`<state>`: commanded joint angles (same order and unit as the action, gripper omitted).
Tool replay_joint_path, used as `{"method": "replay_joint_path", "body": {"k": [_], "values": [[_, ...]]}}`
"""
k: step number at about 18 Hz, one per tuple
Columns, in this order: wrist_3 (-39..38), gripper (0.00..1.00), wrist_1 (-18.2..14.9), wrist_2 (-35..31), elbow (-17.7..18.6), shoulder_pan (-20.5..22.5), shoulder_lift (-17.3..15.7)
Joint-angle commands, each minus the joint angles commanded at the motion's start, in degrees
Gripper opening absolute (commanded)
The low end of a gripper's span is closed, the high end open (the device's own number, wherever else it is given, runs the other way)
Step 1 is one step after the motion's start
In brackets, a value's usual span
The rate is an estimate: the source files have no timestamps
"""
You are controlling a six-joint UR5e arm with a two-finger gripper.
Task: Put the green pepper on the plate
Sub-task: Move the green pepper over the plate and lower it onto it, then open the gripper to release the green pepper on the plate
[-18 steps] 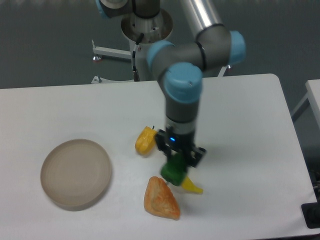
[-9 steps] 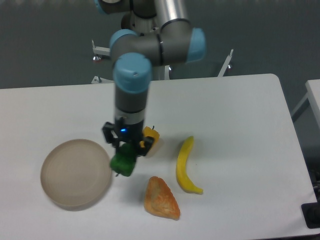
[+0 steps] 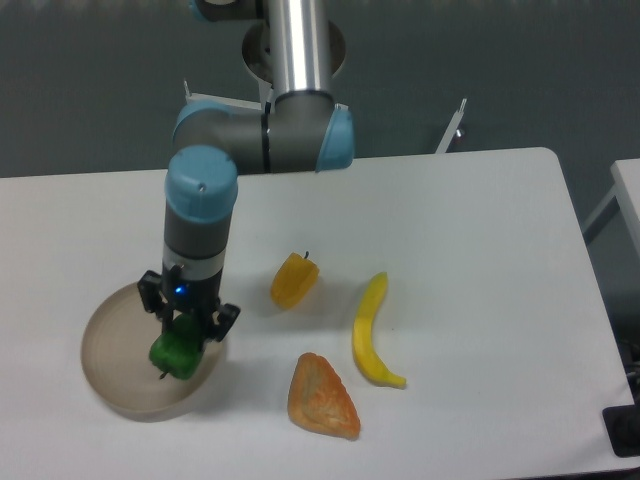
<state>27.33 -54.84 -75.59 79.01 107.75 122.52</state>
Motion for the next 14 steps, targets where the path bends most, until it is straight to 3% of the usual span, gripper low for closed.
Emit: {"method": "replay_joint_path", "body": {"k": [3,14], "values": [[0.0,0.3,0.0,-0.2,0.2,-2.1,1.1],[0.1,0.31,-0.1,-0.7,1.6,-2.9,1.3]]}}
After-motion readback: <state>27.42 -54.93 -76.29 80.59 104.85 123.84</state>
